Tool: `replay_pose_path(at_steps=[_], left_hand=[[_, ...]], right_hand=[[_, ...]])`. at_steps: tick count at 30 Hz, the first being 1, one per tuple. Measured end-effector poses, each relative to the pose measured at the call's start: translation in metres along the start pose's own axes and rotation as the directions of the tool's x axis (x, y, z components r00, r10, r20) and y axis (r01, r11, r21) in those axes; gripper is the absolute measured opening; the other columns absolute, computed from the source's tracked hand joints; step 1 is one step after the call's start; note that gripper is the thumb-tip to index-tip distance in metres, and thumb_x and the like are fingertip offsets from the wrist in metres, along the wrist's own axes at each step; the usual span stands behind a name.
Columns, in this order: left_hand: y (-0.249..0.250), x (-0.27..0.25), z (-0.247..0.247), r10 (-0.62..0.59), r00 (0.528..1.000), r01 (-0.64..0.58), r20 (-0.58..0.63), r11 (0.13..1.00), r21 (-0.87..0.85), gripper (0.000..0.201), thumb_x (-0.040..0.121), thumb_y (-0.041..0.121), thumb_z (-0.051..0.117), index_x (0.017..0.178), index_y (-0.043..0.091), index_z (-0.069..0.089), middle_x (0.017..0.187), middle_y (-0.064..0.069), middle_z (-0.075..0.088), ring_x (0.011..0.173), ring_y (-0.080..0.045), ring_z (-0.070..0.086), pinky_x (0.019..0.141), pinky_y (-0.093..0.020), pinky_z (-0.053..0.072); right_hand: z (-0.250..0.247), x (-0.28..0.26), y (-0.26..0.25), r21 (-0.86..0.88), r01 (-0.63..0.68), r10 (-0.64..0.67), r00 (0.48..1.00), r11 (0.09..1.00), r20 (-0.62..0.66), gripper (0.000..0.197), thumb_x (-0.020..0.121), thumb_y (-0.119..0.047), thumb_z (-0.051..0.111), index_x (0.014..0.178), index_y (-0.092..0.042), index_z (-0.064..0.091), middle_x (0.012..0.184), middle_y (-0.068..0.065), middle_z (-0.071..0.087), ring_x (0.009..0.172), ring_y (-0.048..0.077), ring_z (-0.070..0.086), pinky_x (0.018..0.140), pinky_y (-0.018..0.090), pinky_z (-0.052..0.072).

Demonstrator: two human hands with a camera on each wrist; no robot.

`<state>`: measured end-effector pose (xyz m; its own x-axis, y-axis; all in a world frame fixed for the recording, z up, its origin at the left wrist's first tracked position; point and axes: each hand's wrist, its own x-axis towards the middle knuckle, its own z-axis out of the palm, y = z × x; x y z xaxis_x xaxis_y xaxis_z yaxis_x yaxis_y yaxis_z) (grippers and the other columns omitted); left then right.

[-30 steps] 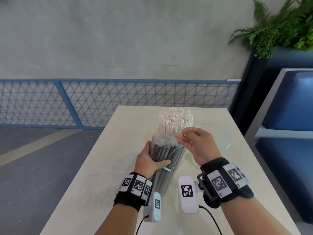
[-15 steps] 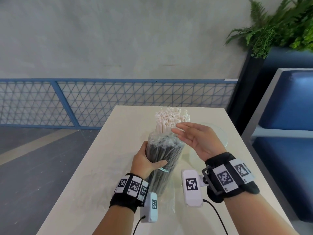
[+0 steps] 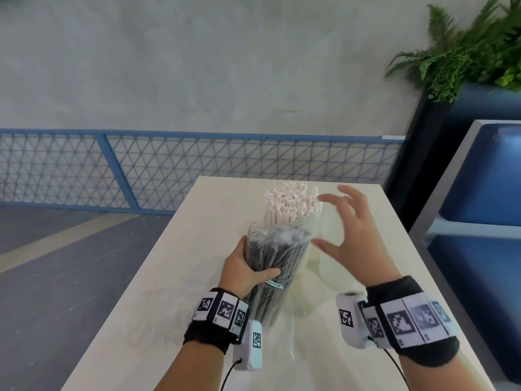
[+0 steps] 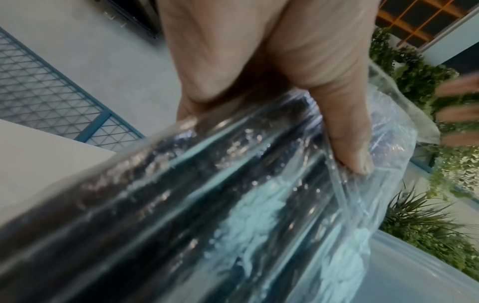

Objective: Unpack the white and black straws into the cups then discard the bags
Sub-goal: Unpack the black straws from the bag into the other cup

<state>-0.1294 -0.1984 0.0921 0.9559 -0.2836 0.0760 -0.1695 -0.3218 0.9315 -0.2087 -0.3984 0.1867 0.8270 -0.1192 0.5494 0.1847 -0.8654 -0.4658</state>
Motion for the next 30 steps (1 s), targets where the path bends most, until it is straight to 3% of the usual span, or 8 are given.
replay_pose_path(at_steps=[2, 5, 11, 13, 19, 22, 26, 30], left_hand=[[0.000, 0.000, 0.000, -0.004, 1.000, 0.004, 0.007, 1.000, 0.007, 0.063, 0.054, 0.020, 0.089, 0.095, 0.044, 0.048, 0.097, 0.018, 0.064, 0.093, 0.002, 0.061, 0.080, -0.016, 0.049], [0.003, 0.001, 0.003, 0.006, 1.000, -0.006, 0.024, 1.000, 0.021, 0.063, 0.054, 0.022, 0.089, 0.094, 0.046, 0.047, 0.096, 0.020, 0.064, 0.089, 0.013, 0.059, 0.078, -0.012, 0.048], [0.006, 0.000, 0.002, 0.008, 1.000, -0.009, 0.017, 0.999, 0.034, 0.060, 0.056, 0.021, 0.088, 0.097, 0.039, 0.048, 0.093, 0.015, 0.065, 0.080, 0.015, 0.059, 0.070, -0.005, 0.047], [0.006, -0.001, 0.003, 0.006, 1.000, -0.007, 0.020, 0.999, 0.044, 0.061, 0.056, 0.022, 0.088, 0.099, 0.037, 0.048, 0.093, 0.016, 0.065, 0.083, 0.011, 0.060, 0.071, -0.005, 0.047], [0.011, -0.004, 0.006, 0.041, 0.997, -0.045, 0.068, 0.997, 0.057, 0.063, 0.057, 0.022, 0.087, 0.095, 0.046, 0.044, 0.093, 0.021, 0.062, 0.085, 0.012, 0.058, 0.073, -0.003, 0.045], [0.009, -0.006, 0.008, 0.033, 0.996, -0.038, 0.088, 0.998, 0.058, 0.077, 0.055, 0.025, 0.088, 0.120, 0.032, 0.046, 0.108, 0.013, 0.064, 0.100, -0.003, 0.060, 0.088, -0.018, 0.049], [0.008, -0.008, 0.009, 0.034, 0.994, -0.039, 0.102, 0.998, 0.043, 0.078, 0.056, 0.020, 0.088, 0.121, 0.029, 0.046, 0.108, 0.013, 0.063, 0.099, 0.000, 0.060, 0.083, -0.007, 0.046], [0.010, -0.006, 0.005, 0.032, 0.996, -0.033, 0.087, 0.999, 0.006, 0.069, 0.056, 0.015, 0.088, 0.102, 0.043, 0.043, 0.097, 0.025, 0.059, 0.084, 0.023, 0.053, 0.072, 0.002, 0.041]], right_hand=[[0.010, -0.003, -0.006, -0.295, 0.240, -0.209, 0.969, 0.925, 0.132, 0.085, 0.053, -0.043, 0.081, 0.127, -0.035, 0.041, 0.147, 0.007, 0.024, 0.136, 0.030, 0.027, 0.110, 0.054, 0.022], [0.031, -0.002, -0.012, -0.404, 0.341, -0.258, 0.934, 0.849, 0.246, 0.085, 0.046, -0.046, 0.084, 0.121, -0.036, 0.046, 0.149, 0.006, 0.024, 0.138, 0.030, 0.021, 0.110, 0.058, 0.017], [0.034, 0.014, -0.015, -0.279, 0.395, -0.403, 0.915, 0.875, 0.029, 0.010, 0.071, -0.037, 0.069, 0.075, -0.033, 0.061, 0.129, -0.005, 0.051, 0.119, 0.016, 0.043, 0.109, 0.054, 0.015], [0.031, 0.021, -0.019, -0.257, 0.400, -0.423, 0.906, 0.879, -0.036, 0.010, 0.076, -0.038, 0.063, 0.069, -0.032, 0.062, 0.120, -0.007, 0.059, 0.111, 0.013, 0.047, 0.109, 0.053, 0.016], [0.020, 0.041, -0.028, -0.266, 0.321, -0.348, 0.936, 0.909, -0.058, 0.015, 0.066, -0.033, 0.078, 0.066, -0.029, 0.064, 0.108, -0.005, 0.059, 0.099, 0.014, 0.051, 0.105, 0.063, 0.022], [0.009, 0.055, -0.029, -0.221, 0.209, -0.238, 0.964, 0.953, -0.116, 0.017, 0.063, -0.031, 0.081, 0.066, -0.025, 0.066, 0.103, -0.002, 0.060, 0.090, 0.020, 0.059, 0.100, 0.064, 0.029], [0.006, 0.068, -0.030, -0.164, 0.072, -0.088, 0.992, 0.984, -0.091, 0.023, 0.061, -0.036, 0.082, 0.065, -0.023, 0.063, 0.097, -0.007, 0.056, 0.086, 0.015, 0.054, 0.104, 0.055, 0.027], [-0.010, 0.081, -0.036, -0.035, -0.068, 0.074, 0.970, 0.997, 0.231, 0.026, 0.066, -0.037, 0.081, 0.067, -0.023, 0.059, 0.090, -0.009, 0.063, 0.087, 0.007, 0.057, 0.092, 0.027, 0.044]])
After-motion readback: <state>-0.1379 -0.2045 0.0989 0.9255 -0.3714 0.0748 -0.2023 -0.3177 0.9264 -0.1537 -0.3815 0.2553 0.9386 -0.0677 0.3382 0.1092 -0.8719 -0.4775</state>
